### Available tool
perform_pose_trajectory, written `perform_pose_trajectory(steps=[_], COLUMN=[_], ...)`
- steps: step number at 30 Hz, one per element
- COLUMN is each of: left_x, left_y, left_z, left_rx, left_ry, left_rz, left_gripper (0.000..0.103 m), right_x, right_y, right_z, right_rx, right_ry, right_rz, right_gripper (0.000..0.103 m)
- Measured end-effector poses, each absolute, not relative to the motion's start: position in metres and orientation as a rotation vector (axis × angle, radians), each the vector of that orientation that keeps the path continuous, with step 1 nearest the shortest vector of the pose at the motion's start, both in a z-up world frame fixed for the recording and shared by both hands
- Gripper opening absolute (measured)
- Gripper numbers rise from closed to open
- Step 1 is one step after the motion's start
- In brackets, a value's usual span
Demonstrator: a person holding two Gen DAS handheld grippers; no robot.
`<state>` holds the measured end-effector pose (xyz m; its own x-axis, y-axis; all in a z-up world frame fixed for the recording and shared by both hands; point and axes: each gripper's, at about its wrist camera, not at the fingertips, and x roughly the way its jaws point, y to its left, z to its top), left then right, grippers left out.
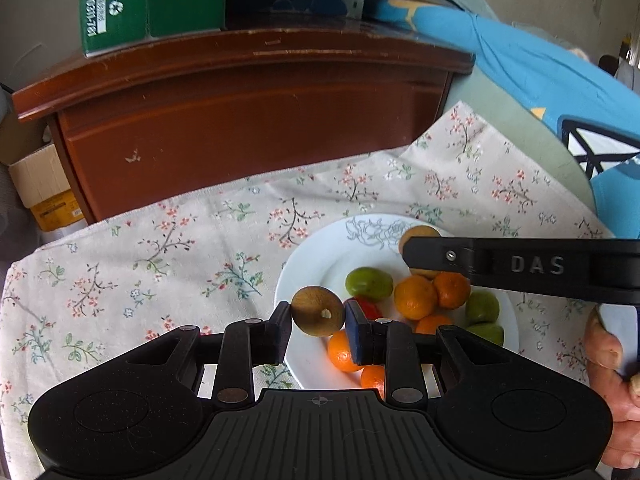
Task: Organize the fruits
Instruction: 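Lower both brown fruits onto the plate and open both tools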
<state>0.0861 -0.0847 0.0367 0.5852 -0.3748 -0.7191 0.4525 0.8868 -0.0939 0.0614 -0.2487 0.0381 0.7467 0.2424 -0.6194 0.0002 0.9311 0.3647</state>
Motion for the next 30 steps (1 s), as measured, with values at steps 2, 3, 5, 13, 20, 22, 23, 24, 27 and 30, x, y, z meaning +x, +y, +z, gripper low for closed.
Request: perform_pose_trajectory(steps=[2,3,5,13,20,22,23,24,27,30], left_x=[0.087,0.088,0.091,0.094,0.092,0.091,0.089,0.088,0.085,0.082], left_y=[-0.086,-0.086,-0.086,-0.088,-0.089,-0.089,-0.088,-0.087,-0.085,-0.081], left_z=[0.035,0.035,0.034,0.031,0.034,0.037,0.038,0.04,0.046,0.05], left_rx=[0.108,0.107,0.097,0.09,0.097,0.099,0.099,0.1,0.103,0.104], left_ry=[0.813,0.813,0.816,0.827,0.824,0.816,0.806,0.798,0.786,0.794], left_rz=[-0.481,-0.479,-0.476,-0.471,-0.453,-0.433,-0.421,-0.412,-0.39,-0.367], left_gripper=[0.027,0.026,0.026,0.027,0.035,0.052,0.061,0.067,0.078,0.084], right_x=[0.065,0.066,0.069,0.076,0.075,0.074,0.073,0.072,0.069,0.064], right_y=[-0.249,-0.249,-0.25,-0.253,-0.256,-0.256,-0.256,-0.256,-0.255,-0.252], right_z=[0.035,0.034,0.031,0.021,0.021,0.022,0.023,0.024,0.027,0.032], right_rx=[0.349,0.347,0.348,0.362,0.376,0.375,0.375,0.374,0.369,0.363], right_ry=[0.722,0.723,0.727,0.74,0.733,0.732,0.731,0.731,0.739,0.746], right_rz=[0.132,0.13,0.124,0.109,0.093,0.088,0.085,0.083,0.075,0.067], right_gripper=[0.026,0.026,0.026,0.029,0.033,0.035,0.036,0.037,0.042,0.047])
